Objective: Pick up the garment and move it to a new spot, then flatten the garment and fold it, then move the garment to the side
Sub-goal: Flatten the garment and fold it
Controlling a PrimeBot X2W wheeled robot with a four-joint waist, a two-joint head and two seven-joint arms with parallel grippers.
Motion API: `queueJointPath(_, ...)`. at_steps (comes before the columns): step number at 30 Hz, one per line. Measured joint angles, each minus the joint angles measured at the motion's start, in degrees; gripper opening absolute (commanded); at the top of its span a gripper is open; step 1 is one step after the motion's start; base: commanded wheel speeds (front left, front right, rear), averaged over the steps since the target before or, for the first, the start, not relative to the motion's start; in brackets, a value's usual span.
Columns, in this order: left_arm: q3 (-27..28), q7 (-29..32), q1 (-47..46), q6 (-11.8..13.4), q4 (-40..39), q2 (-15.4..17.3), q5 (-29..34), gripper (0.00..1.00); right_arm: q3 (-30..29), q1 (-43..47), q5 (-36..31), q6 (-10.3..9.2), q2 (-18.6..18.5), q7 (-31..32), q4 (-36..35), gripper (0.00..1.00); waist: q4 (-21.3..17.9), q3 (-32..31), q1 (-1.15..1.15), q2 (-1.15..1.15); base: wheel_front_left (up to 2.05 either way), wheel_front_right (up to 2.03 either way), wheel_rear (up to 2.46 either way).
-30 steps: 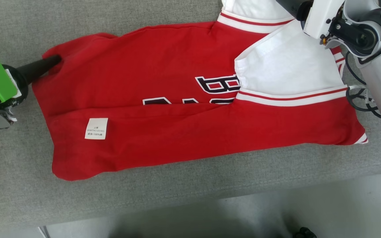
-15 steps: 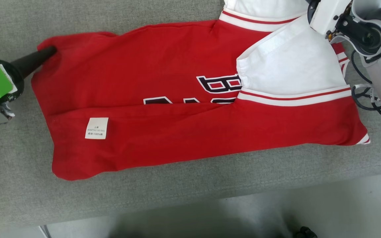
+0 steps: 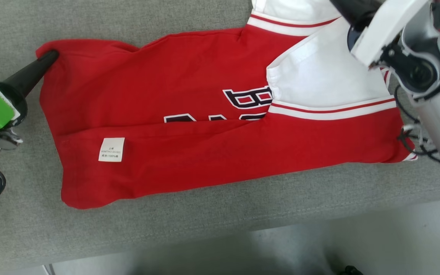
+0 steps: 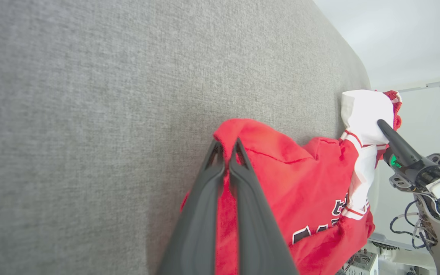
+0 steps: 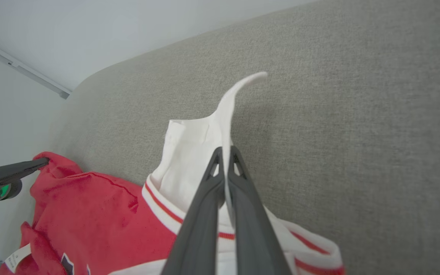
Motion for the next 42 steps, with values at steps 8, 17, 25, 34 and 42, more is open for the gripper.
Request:
queueJointPath(8,2.81,-5.93,6.93,-2.45,0.19,-0.86,1.05,0.0,0.54,8.82,1.68,0.0,-3.36,-4.26,-3.52,0.0,-0.31,-3.33,0.0,0.0,0.0,0.0,0.0)
queueJointPath(17,3.04,-11.56,14.69,-4.01,0.01,-3.87,1.11,0.0,-0.23,18.72,4.48,0.0,-6.94,-8.7,-6.94,0.0,-0.2,-9.41,0.0,0.0,0.0,0.0,0.0)
queueJointPath(25,3.0,-13.25,19.2,-4.66,-1.05,-4.27,1.14,0.0,-0.97,24.01,6.14,0.0,-8.54,-10.14,-8.29,0.0,0.22,-12.71,0.0,0.0,0.0,0.0,0.0)
queueJointPath(34,1.37,-13.9,23.78,-5.13,-2.0,-5.88,1.07,0.0,-2.31,28.8,7.16,0.0,-10.45,-11.57,-9.18,0.0,0.71,-14.97,0.0,0.0,0.0,0.0,0.0)
queueJointPath(42,0.77,-14.32,26.99,-5.38,-2.33,-6.03,0.96,0.0,-2.25,32.18,7.92,-0.01,-10.44,-12.35,-11.47,0.0,0.98,-15.63,0.0,0.0,0.0,0.0,0.0)
